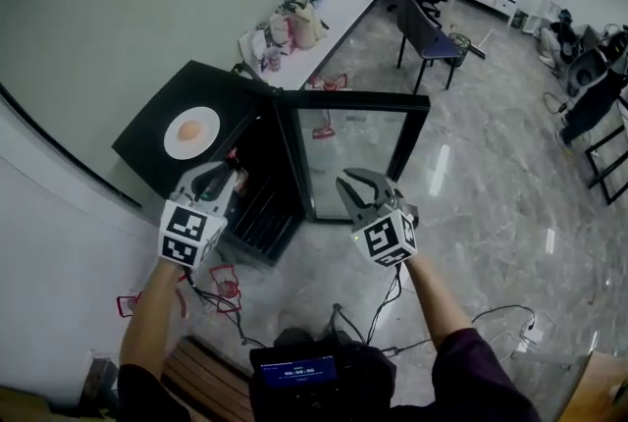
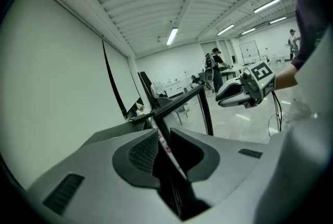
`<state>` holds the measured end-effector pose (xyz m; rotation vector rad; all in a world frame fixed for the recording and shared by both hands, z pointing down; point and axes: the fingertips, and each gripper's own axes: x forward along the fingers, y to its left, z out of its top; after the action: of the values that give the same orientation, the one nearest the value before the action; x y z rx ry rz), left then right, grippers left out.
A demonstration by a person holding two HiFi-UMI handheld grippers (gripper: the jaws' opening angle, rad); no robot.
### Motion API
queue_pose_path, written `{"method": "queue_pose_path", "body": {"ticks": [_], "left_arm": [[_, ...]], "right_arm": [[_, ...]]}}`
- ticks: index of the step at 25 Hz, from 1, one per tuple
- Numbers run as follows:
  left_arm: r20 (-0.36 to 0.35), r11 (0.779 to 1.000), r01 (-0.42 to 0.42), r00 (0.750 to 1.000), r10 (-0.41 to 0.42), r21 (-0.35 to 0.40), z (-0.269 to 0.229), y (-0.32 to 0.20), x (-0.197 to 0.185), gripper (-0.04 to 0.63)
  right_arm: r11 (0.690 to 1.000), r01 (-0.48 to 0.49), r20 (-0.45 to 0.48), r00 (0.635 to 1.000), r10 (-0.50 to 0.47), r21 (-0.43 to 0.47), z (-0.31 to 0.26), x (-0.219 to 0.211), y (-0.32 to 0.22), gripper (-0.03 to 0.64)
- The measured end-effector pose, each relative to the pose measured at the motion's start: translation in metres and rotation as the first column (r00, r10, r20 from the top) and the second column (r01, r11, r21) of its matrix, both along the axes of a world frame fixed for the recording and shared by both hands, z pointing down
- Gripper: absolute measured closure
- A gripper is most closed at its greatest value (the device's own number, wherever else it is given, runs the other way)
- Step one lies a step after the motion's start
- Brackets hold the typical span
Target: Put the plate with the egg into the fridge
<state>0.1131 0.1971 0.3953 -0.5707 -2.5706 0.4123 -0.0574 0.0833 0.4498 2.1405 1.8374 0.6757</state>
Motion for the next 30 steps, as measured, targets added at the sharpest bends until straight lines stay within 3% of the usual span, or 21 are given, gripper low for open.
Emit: {"method": "queue_pose_path", "body": {"ticks": [3,5,8,11,14,18,23,28,30], "left_arm": [[-0.154,0.999,-0.028,0.988,0.03,0.016,-0.014,0.036,0.029,0.55],[-0.27,0.996,-0.068,0.96,0.079,0.05,-0.01,0.059,0.046,0.478],[-0.426,0.982,-0.139,0.887,0.181,0.128,0.005,0.088,0.066,0.419],[-0.525,0.952,-0.188,0.8,0.29,0.24,0.021,0.112,0.081,0.382],[-0.554,0.91,-0.214,0.736,0.389,0.354,0.023,0.129,0.089,0.328],[-0.574,0.855,-0.188,0.67,0.471,0.483,0.026,0.155,0.1,0.24],[-0.551,0.787,-0.114,0.654,0.519,0.606,0.033,0.183,0.099,0.215],[-0.505,0.692,-0.042,0.652,0.566,0.721,0.047,0.191,0.093,0.213],[-0.507,0.686,-0.044,0.64,0.577,0.726,0.05,0.19,0.093,0.213]], "right_arm": [[0.992,0.121,0.135,0.984,-0.117,-0.024,-0.015,0.043,0.033,0.548],[0.98,0.196,0.218,0.958,-0.187,-0.02,-0.022,0.073,0.057,0.547],[0.959,0.284,0.352,0.897,-0.269,0.009,-0.027,0.116,0.092,0.527],[0.938,0.34,0.487,0.81,-0.326,0.062,-0.027,0.149,0.122,0.474],[0.923,0.372,0.576,0.734,-0.36,0.102,-0.026,0.171,0.149,0.446],[0.906,0.4,0.63,0.671,-0.392,0.138,-0.025,0.19,0.174,0.421],[0.902,0.403,0.699,0.601,-0.388,0.154,-0.024,0.199,0.19,0.408],[0.907,0.369,0.728,0.562,-0.393,0.205,-0.013,0.193,0.196,0.399],[0.906,0.374,0.74,0.55,-0.388,0.196,-0.014,0.195,0.196,0.397]]}}
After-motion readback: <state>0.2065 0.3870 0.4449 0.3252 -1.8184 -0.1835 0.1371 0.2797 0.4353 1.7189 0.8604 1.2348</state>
